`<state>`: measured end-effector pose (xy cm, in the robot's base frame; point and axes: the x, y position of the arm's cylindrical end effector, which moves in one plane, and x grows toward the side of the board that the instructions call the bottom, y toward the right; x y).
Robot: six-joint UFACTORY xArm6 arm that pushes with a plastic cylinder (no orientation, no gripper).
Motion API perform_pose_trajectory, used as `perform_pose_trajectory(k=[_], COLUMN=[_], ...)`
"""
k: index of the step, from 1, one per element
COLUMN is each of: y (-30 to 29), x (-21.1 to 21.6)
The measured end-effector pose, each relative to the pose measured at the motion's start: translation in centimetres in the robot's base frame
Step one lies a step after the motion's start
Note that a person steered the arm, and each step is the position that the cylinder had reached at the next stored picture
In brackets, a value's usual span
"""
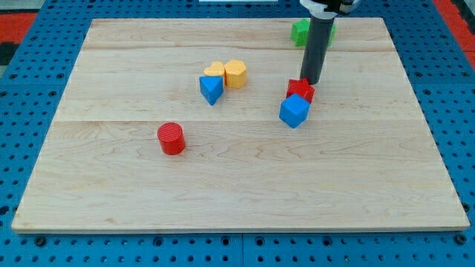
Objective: Push red star towards the center right
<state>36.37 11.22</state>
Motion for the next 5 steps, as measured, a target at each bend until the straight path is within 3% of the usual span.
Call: perform_pose_trajectory(k=[3, 5], y=[3.1, -10.2], x=[3.7, 3.5])
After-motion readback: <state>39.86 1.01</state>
